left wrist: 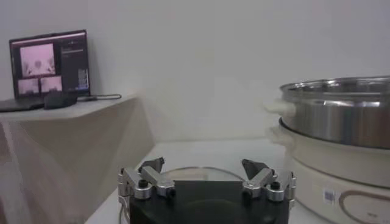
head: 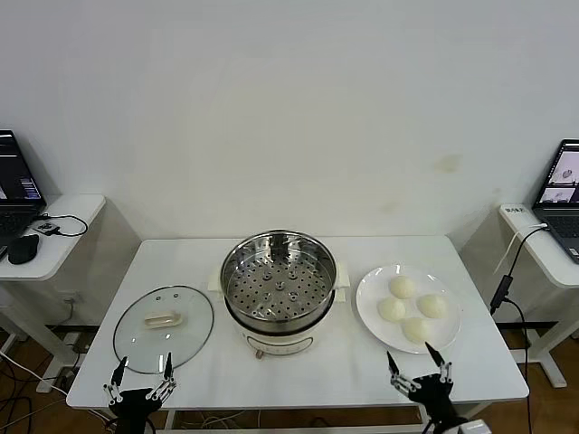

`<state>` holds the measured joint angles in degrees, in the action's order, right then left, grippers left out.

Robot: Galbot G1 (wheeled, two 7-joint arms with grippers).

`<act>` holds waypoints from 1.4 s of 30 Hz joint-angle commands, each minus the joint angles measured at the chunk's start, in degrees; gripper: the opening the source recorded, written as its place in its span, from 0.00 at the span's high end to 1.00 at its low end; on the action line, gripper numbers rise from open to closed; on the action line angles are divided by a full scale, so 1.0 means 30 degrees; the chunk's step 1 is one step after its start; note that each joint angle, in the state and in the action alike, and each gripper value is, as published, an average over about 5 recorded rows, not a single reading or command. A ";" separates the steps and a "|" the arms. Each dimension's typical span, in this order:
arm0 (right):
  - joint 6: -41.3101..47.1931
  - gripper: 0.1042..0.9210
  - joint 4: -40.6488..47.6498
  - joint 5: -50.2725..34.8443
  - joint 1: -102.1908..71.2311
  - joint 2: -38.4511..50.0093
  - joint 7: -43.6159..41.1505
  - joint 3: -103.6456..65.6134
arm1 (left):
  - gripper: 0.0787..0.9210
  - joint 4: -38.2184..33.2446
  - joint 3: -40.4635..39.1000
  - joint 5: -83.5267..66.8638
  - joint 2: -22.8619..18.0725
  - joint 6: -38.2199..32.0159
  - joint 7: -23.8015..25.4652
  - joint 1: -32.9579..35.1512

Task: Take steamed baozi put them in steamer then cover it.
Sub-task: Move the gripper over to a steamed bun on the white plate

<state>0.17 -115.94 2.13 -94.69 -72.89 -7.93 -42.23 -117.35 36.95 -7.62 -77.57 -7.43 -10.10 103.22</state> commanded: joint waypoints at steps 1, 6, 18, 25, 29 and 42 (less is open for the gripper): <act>0.1354 0.12 0.0790 0.5925 0.3252 0.3758 0.0223 -0.1754 | 0.12 -0.0194 0.0243 0.0525 0.0022 0.0447 0.0064 -0.0203; 0.2389 0.12 0.1982 0.7811 0.4800 0.7352 -0.1701 -0.2256 | 0.12 -0.0214 0.0449 0.0830 0.0032 -0.0056 0.0118 -0.0311; 0.3264 0.12 0.6507 0.7653 1.1601 1.4739 -0.8144 0.2550 | 0.12 -0.0484 0.0308 0.1776 -0.0066 -0.0755 0.0371 -0.0463; 0.1950 0.12 1.0947 0.5927 2.0502 1.5794 -1.1150 1.1766 | 0.12 -0.0538 0.0296 0.1803 0.0056 -0.0850 0.0408 -0.0593; 0.1612 0.12 1.3037 0.4690 2.5433 1.5102 -1.2744 1.7137 | 0.12 -0.0502 0.0323 0.1781 0.0111 -0.0913 0.0411 -0.0687; 0.0914 0.12 1.6628 0.2923 3.1218 1.2260 -1.7685 2.4744 | 0.12 -0.0450 0.0664 0.1716 0.0212 -0.0960 0.0442 -0.0913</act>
<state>4.07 -75.08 14.06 -17.08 -33.96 -50.96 13.44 -118.65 38.95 -2.69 -76.91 -10.18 -8.76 100.41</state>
